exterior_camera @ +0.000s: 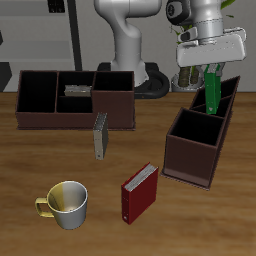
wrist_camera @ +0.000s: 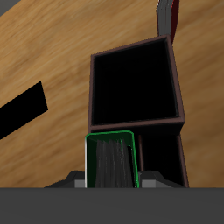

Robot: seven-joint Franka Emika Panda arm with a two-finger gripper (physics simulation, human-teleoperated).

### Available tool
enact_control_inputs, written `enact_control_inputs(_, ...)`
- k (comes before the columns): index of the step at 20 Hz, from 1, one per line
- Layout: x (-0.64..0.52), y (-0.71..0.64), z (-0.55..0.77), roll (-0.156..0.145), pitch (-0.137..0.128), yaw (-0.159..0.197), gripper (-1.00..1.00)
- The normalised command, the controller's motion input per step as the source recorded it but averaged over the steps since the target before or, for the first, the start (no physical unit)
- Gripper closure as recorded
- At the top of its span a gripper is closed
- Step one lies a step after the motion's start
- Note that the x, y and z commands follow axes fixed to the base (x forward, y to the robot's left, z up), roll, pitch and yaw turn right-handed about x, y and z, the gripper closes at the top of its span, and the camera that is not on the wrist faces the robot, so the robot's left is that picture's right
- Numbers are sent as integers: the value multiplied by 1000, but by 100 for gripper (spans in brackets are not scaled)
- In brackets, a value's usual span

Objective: Place the right yellow book into the back desk caddy's back compartment and place the green book into the left desk caddy's back compartment and place the left yellow book into the left desk caddy's left compartment

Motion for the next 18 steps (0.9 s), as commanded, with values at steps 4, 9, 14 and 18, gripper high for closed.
enact_control_inputs(4, 99, 71, -93, 17, 20, -32, 100)
enact_control_inputs(9, 76, 81, -390, 22, 63, 13, 100)
enact_control_inputs(14, -86, 128, -280, 38, 49, 21, 100)
enact_control_inputs(18, -219, -46, -247, 31, 72, -44, -100)
